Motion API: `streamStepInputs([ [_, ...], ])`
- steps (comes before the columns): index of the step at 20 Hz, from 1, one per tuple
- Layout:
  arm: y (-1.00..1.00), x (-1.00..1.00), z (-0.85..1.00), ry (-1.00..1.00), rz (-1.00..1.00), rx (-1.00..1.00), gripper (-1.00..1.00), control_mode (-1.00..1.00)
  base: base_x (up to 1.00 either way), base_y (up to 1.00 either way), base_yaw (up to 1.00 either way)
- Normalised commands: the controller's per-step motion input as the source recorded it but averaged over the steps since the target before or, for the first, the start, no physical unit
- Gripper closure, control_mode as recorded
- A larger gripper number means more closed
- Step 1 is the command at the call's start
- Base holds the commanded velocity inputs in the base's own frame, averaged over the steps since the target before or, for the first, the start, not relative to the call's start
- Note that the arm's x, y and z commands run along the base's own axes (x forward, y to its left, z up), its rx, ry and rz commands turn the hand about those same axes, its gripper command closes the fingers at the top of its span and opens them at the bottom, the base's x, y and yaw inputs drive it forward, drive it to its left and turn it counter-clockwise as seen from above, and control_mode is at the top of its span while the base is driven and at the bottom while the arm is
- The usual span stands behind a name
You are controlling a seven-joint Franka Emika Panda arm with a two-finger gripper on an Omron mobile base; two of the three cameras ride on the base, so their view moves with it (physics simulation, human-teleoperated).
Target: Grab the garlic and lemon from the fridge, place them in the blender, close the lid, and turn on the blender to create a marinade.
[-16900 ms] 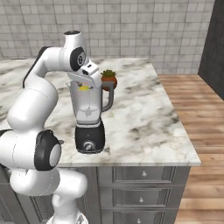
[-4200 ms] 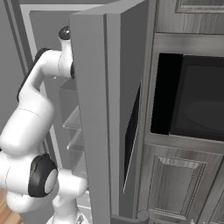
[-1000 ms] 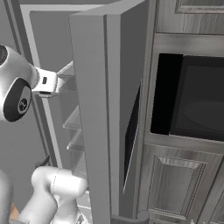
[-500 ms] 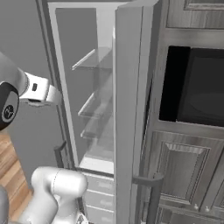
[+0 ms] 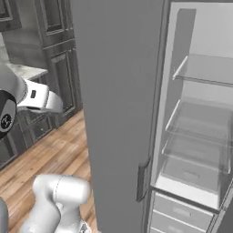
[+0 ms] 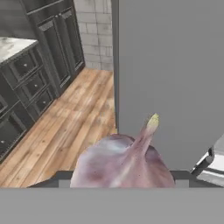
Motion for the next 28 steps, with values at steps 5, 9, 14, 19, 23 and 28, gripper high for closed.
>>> streamStepInputs([
  [5, 0.0, 0.0, 0.0, 0.0, 0.0, 0.0, 1.0, 1.0, -0.04, 0.94, 0.58],
  [9, 0.0, 0.0, 0.0, 0.0, 0.0, 0.0, 1.0, 1.0, -0.17, 0.56, 0.82],
  [14, 0.0, 0.0, 0.0, 0.0, 0.0, 0.0, 1.0, 1.0, -0.07, 0.46, 0.85],
  [19, 0.0, 0.0, 0.0, 0.0, 0.0, 0.0, 1.0, 1.0, 0.0, 0.39, 0.85],
  [23, 0.0, 0.0, 0.0, 0.0, 0.0, 0.0, 1.0, 1.0, 0.0, 0.47, 0.8],
  [28, 0.0, 0.0, 0.0, 0.0, 0.0, 0.0, 1.0, 1.0, 0.0, 0.44, 0.81],
])
